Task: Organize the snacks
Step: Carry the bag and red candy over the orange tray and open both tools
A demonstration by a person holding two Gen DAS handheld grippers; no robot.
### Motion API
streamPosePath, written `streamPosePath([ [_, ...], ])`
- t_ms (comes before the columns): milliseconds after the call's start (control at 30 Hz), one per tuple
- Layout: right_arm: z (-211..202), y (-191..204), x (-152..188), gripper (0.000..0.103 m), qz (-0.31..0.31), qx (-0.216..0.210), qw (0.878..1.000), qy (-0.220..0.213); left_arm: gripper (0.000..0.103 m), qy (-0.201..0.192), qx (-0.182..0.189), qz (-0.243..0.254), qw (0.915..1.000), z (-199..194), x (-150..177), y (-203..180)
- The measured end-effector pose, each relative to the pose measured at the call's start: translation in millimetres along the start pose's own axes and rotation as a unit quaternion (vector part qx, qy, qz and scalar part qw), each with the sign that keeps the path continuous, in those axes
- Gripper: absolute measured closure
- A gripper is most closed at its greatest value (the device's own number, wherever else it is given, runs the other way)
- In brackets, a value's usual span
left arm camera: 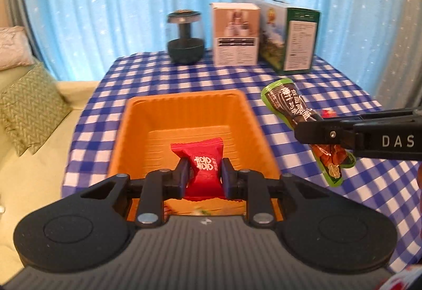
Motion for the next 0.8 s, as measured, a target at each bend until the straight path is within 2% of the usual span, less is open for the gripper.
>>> streamPosePath([
  [267,40.7,8.7,8.5,0.074,0.005,-0.008,1.000,0.022,0.080,0.009,-0.004,-0.012,0.9999,12.8,8.1,32.4],
  [800,63.2,-1.6,18.2,0.074,0.006,-0.005,0.999,0.042,0.079,0.023,0.013,-0.020,0.9994,51.0,16.9,33.9],
])
Point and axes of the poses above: each gripper's, at about its wrist camera, not at the fingertips, and z roughly the way its jaws point, y to its left, x to its underside, the point moved 9 cm from there along z, roughly the way its jaws point, and after that the axes turned 1 degree about -x, right-handed, at the moved point
